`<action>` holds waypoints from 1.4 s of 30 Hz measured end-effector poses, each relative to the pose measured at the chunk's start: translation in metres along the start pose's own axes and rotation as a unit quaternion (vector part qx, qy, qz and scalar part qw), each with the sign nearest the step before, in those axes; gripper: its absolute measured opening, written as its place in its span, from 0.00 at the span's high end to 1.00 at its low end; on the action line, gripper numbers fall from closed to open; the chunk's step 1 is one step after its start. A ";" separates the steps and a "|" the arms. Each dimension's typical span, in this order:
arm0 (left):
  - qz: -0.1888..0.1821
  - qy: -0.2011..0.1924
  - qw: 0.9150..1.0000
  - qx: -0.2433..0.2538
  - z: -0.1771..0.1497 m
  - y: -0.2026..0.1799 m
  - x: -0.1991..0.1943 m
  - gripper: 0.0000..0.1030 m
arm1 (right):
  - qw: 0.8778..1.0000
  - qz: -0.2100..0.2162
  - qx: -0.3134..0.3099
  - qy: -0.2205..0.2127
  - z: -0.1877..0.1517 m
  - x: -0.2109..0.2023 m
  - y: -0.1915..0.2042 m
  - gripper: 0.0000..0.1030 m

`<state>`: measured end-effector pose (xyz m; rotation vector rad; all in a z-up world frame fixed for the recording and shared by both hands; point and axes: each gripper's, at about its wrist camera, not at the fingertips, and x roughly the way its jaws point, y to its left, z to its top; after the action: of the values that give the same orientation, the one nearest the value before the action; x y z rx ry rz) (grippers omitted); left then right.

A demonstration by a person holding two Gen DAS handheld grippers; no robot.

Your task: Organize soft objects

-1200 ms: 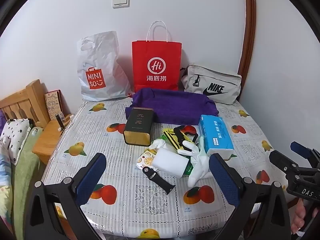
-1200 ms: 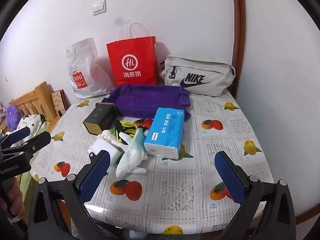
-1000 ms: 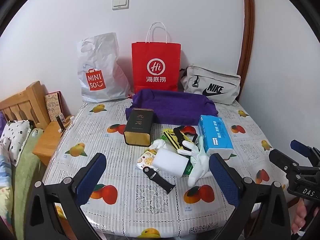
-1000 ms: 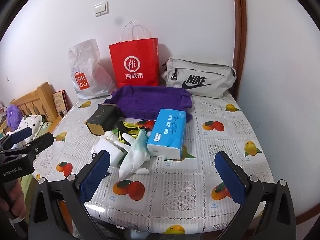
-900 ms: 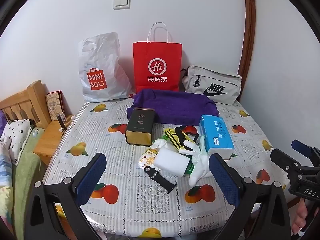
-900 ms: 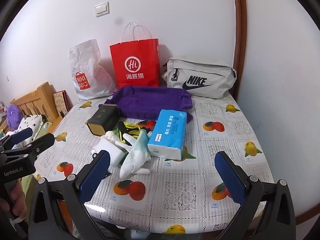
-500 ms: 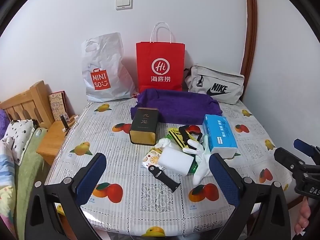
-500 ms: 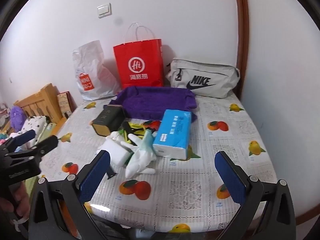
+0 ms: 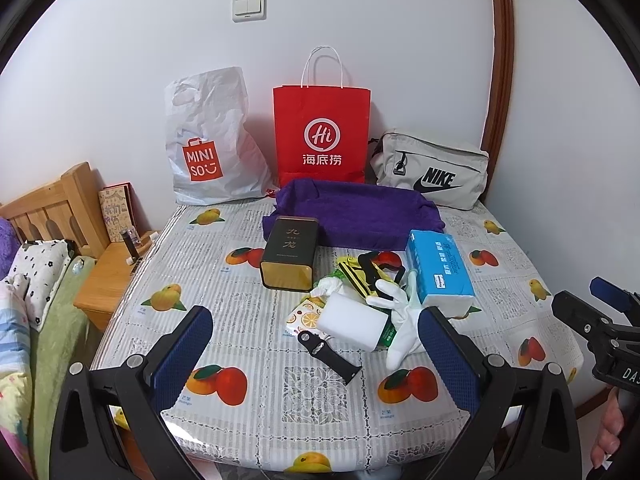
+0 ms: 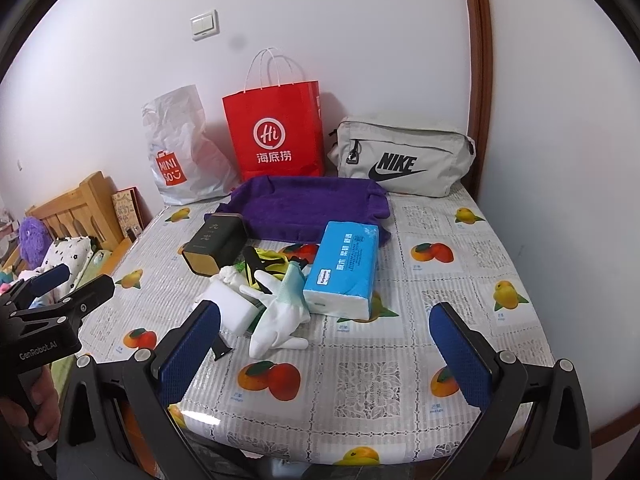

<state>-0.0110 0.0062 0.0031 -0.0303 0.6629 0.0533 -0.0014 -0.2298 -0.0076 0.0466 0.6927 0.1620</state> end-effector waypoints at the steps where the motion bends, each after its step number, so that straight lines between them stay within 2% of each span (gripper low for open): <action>1: 0.001 0.000 1.000 0.001 0.000 -0.001 0.000 0.00 | 1.000 0.000 0.000 0.000 0.000 0.000 0.000 0.00; 42: -0.002 -0.003 1.000 0.001 -0.001 0.003 -0.006 0.00 | 1.000 0.002 -0.006 -0.004 -0.001 -0.004 0.007 0.00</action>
<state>-0.0164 0.0085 0.0061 -0.0299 0.6565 0.0487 -0.0057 -0.2236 -0.0055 0.0375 0.6828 0.1687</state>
